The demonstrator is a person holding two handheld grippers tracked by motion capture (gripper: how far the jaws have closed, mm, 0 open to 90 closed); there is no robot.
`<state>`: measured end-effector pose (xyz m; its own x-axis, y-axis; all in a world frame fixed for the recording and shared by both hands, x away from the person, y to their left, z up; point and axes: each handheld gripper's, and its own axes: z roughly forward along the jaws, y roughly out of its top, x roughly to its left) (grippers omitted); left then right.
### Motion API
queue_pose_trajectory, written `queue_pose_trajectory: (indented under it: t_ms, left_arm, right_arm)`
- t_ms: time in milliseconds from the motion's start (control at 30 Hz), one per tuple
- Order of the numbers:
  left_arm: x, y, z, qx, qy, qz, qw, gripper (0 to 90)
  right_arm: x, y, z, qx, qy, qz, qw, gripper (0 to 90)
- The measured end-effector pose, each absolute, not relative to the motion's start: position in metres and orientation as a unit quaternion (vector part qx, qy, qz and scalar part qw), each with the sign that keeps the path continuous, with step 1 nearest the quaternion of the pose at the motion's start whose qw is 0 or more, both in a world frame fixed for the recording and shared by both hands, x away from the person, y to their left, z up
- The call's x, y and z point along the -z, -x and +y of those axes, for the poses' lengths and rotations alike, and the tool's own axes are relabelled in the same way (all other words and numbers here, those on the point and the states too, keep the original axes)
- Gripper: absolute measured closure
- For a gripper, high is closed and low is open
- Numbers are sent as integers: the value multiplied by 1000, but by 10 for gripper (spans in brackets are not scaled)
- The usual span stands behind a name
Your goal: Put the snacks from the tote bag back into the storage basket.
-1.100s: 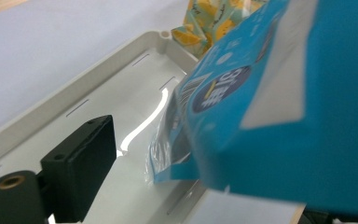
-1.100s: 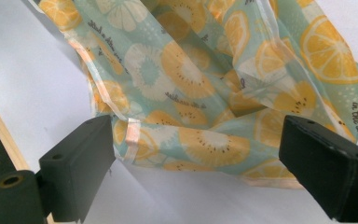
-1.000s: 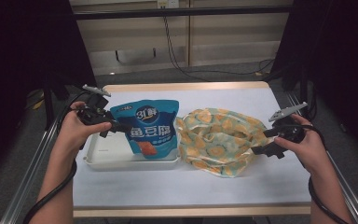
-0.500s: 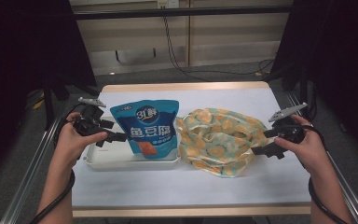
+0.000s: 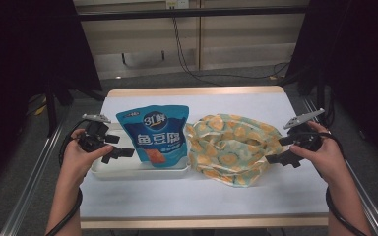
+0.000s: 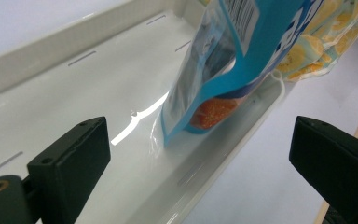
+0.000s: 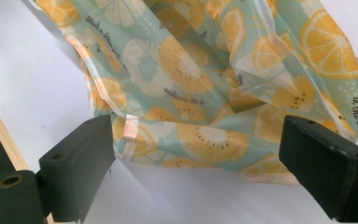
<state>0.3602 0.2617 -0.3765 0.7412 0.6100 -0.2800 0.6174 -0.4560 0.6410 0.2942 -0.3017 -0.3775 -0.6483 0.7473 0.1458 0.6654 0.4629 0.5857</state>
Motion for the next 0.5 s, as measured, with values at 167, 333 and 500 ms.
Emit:
queue_pose_trajectory:
  t_ms: [167,333,500]
  left_arm:
    - [387,-357,263,8,-851,361,381,53]
    - [394,-355,264,10,-851,361,381,59]
    - [396,-353,265,6,-848,364,385,65]
  right_arm:
    - [378,-294,-302,-311,-415,853,65,95]
    - [379,-295,-303,-313,-411,854,67,94]
    - [379,-295,-302,-312,-413,853,66,94]
